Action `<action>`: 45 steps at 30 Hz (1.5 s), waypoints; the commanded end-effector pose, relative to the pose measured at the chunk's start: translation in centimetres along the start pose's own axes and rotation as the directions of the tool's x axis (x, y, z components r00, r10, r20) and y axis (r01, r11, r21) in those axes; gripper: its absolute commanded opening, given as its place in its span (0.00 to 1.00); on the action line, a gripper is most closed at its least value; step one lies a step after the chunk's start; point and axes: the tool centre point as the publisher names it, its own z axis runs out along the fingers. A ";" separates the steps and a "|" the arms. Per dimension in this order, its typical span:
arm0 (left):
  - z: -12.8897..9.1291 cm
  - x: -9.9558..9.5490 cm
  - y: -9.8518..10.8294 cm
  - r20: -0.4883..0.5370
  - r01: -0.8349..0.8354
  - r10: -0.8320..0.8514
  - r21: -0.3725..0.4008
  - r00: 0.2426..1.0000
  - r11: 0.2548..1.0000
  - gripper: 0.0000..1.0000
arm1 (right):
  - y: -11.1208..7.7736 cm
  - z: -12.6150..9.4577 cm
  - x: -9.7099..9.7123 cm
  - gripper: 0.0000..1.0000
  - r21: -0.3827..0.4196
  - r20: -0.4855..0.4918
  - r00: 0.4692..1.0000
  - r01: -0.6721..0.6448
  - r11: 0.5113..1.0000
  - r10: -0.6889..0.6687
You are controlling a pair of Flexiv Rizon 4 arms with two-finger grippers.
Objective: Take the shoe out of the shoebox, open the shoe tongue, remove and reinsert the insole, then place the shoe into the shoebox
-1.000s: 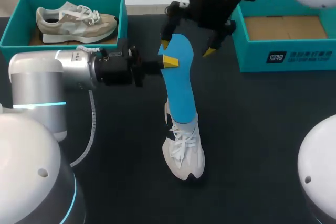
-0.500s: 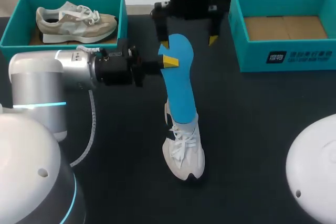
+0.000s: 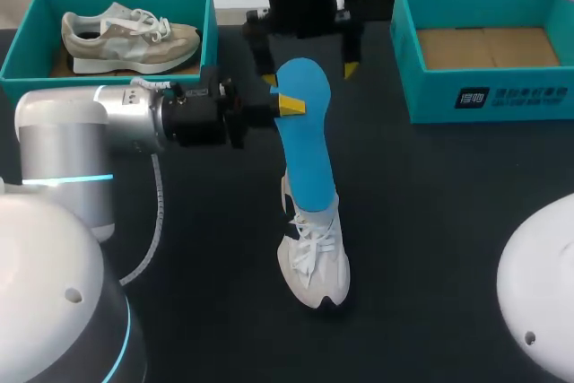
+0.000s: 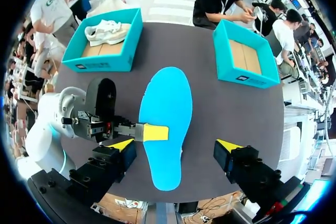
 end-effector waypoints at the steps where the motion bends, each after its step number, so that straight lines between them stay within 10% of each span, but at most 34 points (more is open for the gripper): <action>1: 0.0 0.0 0.0 0.000 0.000 0.000 -0.001 1.000 1.000 0.00 | -0.1 0.1 -0.2 1.00 0.005 -0.001 1.000 -0.002 1.000 0.002; 25: 0.0 0.0 0.0 0.000 0.000 0.000 -0.001 1.000 1.000 0.00 | -0.1 0.1 -0.2 1.00 0.005 0.007 1.000 -0.015 1.000 0.015; 36: 0.0 0.0 0.0 0.000 0.000 0.000 -0.001 1.000 1.000 0.00 | -1.0 0.4 -4.2 1.00 -0.028 -0.429 0.900 -0.097 0.995 0.075; 45: 0.0 0.0 0.0 0.000 0.000 0.000 -0.001 1.000 1.000 0.00 | -0.6 1.1 -6.1 1.00 -0.054 -0.717 0.695 -0.117 0.992 0.043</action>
